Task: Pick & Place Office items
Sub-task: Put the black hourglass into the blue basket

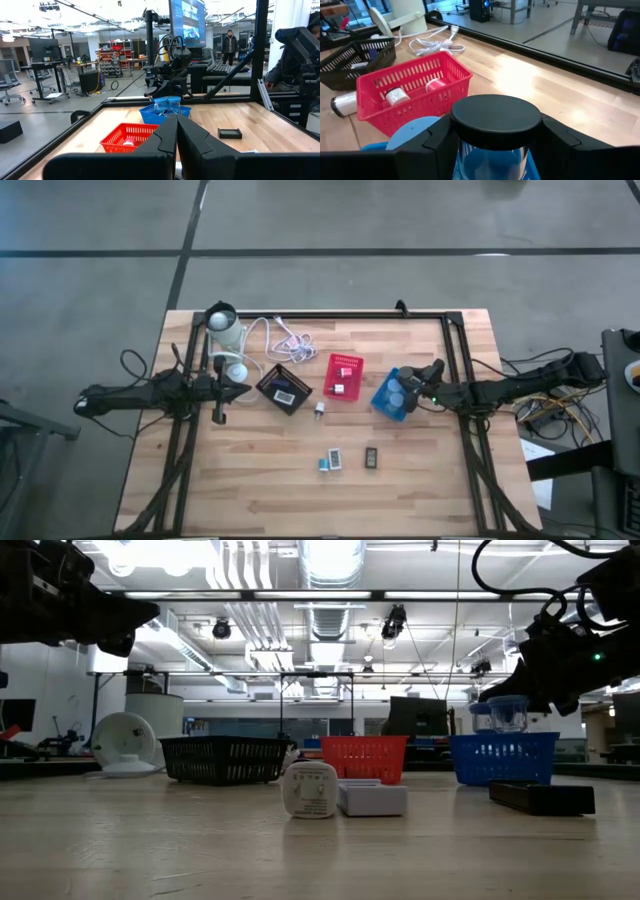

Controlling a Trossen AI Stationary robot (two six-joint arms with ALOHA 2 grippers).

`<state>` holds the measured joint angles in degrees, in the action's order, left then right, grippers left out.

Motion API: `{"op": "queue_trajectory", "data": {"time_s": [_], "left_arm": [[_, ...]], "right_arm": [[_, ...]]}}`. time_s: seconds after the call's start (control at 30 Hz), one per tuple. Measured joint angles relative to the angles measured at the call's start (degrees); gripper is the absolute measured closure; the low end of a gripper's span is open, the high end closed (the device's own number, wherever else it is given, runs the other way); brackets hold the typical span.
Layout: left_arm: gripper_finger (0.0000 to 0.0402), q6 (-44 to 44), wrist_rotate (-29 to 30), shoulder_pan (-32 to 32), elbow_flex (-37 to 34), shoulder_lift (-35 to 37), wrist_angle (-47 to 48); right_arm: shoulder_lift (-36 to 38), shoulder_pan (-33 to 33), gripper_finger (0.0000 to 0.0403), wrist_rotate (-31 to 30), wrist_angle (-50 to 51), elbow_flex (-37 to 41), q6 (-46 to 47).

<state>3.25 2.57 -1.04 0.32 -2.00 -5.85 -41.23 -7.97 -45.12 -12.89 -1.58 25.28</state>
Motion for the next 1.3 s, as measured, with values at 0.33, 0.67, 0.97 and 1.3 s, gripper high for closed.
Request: {"op": "queue_trajectory", "data": {"time_s": [0.33, 0.67, 0.97, 1.3], "left_arm": [[0.039, 0.01, 0.02, 0.0, 0.0, 0.0, 0.0], [0.039, 0.35, 0.02, 0.0, 0.0, 0.0, 0.04], [0.039, 0.4, 0.02, 0.0, 0.01, 0.0, 0.03], [0.039, 1.17, 0.06, 0.0, 0.0, 0.0, 0.07]], "right_arm": [[-0.19, 0.0, 0.0213, -1.06, -2.39, 0.24, 0.04], [-0.26, 0.0, 0.0207, 0.26, -1.86, 0.24, 6.08], [-2.14, 0.0, 0.0213, -4.45, -1.64, 0.28, 13.03], [-7.93, 0.0, 0.0212, -10.06, -1.47, 0.22, 18.12]]}}
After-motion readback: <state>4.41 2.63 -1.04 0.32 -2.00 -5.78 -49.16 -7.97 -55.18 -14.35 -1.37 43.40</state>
